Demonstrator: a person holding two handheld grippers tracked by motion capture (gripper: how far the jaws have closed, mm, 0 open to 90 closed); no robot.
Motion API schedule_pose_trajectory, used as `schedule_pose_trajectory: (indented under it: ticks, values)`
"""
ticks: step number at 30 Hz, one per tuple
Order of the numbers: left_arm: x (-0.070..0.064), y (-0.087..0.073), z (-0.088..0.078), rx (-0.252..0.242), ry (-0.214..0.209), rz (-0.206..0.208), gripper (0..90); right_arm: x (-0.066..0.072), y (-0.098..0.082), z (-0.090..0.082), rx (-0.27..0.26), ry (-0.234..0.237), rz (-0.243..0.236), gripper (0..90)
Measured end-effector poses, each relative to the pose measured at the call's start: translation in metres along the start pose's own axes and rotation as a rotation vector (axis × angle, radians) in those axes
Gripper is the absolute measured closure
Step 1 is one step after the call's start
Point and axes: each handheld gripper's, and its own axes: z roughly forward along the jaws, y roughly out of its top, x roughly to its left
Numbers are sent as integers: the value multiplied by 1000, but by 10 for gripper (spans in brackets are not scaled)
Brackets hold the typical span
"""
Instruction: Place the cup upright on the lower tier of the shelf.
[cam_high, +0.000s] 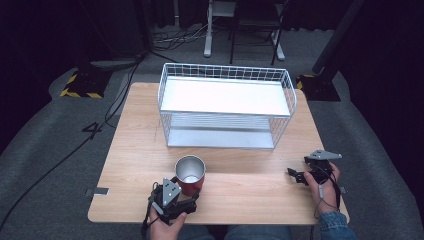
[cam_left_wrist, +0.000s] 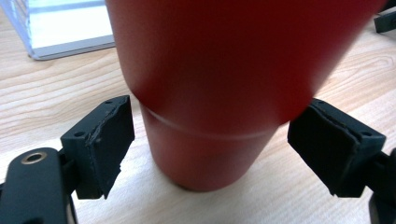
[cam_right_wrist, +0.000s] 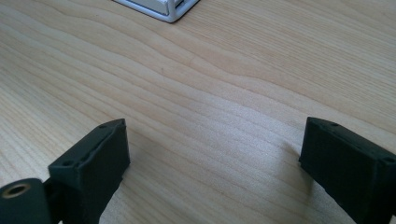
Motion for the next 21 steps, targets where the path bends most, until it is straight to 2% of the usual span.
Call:
schedule_pose_trajectory:
  ticks: [8,17,21]
  values:
    - [3,2,13,12,-22,16,145,0,0,0,0,0,-1,83]
    - [3,7,23,23,-30,-1,132,0,0,0,1,-1,-2,83]
    - [3,9,26,26,-33,19,138,0,0,0,1,-1,-2,83]
